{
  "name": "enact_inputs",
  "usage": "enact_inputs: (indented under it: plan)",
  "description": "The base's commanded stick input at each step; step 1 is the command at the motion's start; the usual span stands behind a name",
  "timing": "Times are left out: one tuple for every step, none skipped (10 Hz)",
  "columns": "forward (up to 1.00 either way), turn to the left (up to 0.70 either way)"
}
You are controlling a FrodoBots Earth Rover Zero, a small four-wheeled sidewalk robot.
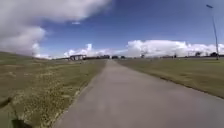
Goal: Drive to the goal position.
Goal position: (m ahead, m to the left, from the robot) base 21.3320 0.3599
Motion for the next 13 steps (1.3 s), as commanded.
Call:
enact_inputs:
  plan:
    - [0.7, 0.0]
    - [0.7, 0.0]
    - [0.7, 0.0]
    - [0.7, 0.0]
    - [0.7, 0.0]
    - [0.7, 0.0]
    - [0.7, 0.0]
    - [0.7, 0.0]
    - [0.7, 0.0]
    - [0.7, 0.0]
    - [0.7, 0.0]
    - [0.7, 0.0]
    - [0.7, 0.0]
